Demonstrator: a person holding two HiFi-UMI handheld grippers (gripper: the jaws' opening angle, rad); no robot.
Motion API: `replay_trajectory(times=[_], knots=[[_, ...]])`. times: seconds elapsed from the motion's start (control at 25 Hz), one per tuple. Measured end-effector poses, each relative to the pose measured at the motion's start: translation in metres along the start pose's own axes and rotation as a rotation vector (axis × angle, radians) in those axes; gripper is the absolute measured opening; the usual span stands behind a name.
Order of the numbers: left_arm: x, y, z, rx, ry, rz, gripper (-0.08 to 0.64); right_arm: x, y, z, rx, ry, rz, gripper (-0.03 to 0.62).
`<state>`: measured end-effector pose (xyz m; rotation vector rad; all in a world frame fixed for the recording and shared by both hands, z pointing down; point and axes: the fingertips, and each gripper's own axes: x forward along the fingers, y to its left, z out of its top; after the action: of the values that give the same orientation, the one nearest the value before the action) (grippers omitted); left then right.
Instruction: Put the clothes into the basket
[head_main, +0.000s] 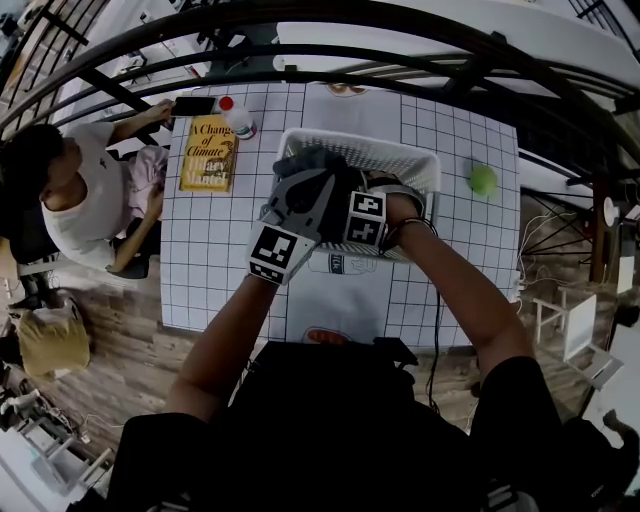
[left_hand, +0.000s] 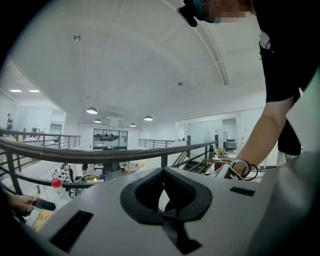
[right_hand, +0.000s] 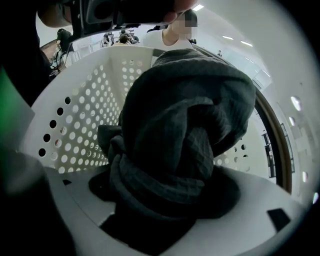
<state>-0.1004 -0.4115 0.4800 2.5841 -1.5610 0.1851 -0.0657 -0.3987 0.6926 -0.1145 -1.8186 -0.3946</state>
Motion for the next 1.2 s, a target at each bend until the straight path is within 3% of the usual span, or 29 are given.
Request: replay_trajectory(times=[0.76,1.2], knots=[[0.036,0.007,-0.023,0.022,0.047,-0.011,0.003,0.051,0.008,-0.018,0.003,0.025,0.073,0.417],[0.046,0.009,-0.032,0.0,0.062,-0.005,0.003,0.065,0.002,-0.024,0.082,0.005,0.134,0.453]])
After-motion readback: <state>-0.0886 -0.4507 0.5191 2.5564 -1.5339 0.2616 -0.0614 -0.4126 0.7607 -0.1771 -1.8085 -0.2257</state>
